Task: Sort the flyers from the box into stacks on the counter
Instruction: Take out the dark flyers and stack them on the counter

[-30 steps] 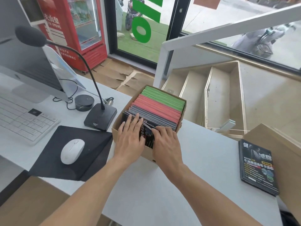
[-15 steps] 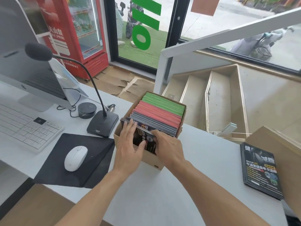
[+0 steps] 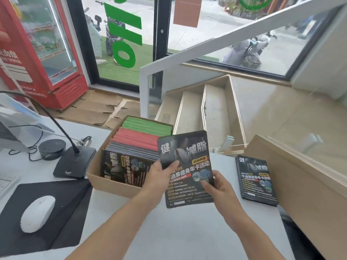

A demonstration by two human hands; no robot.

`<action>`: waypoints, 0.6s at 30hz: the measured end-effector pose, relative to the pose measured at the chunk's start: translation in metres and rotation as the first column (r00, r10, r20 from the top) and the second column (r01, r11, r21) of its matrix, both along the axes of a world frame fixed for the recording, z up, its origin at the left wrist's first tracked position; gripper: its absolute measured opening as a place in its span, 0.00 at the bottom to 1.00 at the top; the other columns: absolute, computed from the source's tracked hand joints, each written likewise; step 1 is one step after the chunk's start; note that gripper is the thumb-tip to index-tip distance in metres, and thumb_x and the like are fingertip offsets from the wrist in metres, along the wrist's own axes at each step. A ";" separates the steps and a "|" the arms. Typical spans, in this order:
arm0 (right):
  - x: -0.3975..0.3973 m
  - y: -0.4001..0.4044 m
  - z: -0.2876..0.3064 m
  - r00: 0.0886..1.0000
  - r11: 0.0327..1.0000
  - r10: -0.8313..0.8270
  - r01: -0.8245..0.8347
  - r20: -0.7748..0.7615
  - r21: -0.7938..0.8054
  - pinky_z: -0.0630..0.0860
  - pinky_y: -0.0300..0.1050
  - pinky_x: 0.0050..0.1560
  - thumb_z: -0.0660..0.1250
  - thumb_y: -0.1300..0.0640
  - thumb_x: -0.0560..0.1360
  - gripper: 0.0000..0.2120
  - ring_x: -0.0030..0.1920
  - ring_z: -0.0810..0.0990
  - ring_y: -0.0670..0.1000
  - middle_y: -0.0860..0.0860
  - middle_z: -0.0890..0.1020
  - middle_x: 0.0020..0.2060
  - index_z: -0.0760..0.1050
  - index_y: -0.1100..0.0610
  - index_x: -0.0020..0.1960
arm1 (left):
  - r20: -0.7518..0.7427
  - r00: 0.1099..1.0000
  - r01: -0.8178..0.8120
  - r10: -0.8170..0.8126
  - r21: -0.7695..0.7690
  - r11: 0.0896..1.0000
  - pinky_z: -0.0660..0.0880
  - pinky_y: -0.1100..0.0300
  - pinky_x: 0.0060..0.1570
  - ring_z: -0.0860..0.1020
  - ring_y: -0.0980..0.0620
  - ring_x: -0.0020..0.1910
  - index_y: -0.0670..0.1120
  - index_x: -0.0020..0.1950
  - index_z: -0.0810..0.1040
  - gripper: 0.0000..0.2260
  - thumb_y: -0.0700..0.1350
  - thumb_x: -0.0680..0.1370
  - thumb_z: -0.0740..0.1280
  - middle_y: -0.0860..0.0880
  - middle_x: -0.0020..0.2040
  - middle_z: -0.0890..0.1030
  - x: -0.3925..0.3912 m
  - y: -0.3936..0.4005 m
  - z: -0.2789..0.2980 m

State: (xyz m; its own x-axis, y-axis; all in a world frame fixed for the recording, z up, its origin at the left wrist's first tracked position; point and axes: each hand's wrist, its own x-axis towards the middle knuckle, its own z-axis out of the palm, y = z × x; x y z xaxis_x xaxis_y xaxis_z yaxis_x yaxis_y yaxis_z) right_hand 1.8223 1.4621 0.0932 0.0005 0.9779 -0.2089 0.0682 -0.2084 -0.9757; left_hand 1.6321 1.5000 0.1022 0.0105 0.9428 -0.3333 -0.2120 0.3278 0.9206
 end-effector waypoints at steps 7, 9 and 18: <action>0.060 -0.011 0.001 0.982 0.977 -0.189 0.190 -0.021 0.096 0.77 0.36 0.51 0.62 0.78 0.76 0.23 0.55 0.84 0.46 0.48 0.86 0.54 0.76 0.56 0.62 | -0.212 0.944 0.295 -0.254 0.197 0.935 0.75 0.65 0.51 0.83 0.60 0.50 0.50 0.55 0.83 0.05 0.45 0.79 0.71 0.54 0.50 0.87 0.070 -0.020 -0.025; 0.065 -0.016 -0.009 0.979 0.976 -0.203 0.205 -0.024 0.071 0.77 0.36 0.51 0.62 0.77 0.77 0.21 0.57 0.83 0.46 0.47 0.86 0.54 0.76 0.55 0.62 | -0.188 0.937 0.326 -0.294 0.174 0.929 0.76 0.64 0.55 0.83 0.55 0.54 0.50 0.56 0.83 0.07 0.42 0.80 0.70 0.52 0.53 0.87 0.077 -0.025 -0.035; 0.052 -0.028 -0.015 0.951 0.959 -0.283 0.283 -0.129 -0.016 0.83 0.49 0.44 0.71 0.51 0.78 0.13 0.52 0.85 0.55 0.55 0.85 0.51 0.76 0.57 0.59 | -0.257 0.960 0.166 -0.112 0.199 0.966 0.79 0.55 0.54 0.83 0.54 0.52 0.56 0.58 0.78 0.17 0.45 0.73 0.79 0.55 0.49 0.86 0.079 -0.030 -0.047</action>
State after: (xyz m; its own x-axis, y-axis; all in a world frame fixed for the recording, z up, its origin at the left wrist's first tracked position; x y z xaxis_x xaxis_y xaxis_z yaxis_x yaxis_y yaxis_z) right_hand 1.8743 1.4343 0.0783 0.2504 0.9420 -0.2233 -0.1191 -0.1989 -0.9728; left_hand 1.7109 1.4704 0.0549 0.0913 0.9873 -0.1301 0.0591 0.1250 0.9904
